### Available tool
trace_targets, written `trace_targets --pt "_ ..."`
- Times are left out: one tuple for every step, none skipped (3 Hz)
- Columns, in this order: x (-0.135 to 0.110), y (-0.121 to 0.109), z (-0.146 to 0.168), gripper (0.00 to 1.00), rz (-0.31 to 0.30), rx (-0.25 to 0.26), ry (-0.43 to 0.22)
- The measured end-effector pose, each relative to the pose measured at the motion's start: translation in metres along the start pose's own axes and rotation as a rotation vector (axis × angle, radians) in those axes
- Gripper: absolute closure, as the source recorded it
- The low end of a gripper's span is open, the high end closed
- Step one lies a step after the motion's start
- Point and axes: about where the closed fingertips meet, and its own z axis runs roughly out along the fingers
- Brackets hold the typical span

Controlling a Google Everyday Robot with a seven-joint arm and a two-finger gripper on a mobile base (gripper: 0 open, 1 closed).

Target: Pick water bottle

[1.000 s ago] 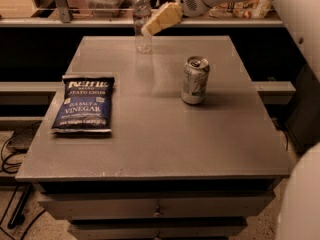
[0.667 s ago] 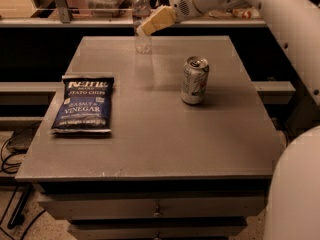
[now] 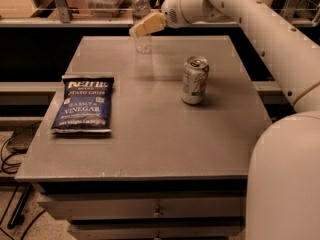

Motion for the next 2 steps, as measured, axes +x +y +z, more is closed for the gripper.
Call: trace_targets --pt "0.004 -0.006 0.018 0.00 0.030 -0.005 -0.040" --pt "0.004 -0.015 0.033 0.00 0.047 0.003 -0.081"
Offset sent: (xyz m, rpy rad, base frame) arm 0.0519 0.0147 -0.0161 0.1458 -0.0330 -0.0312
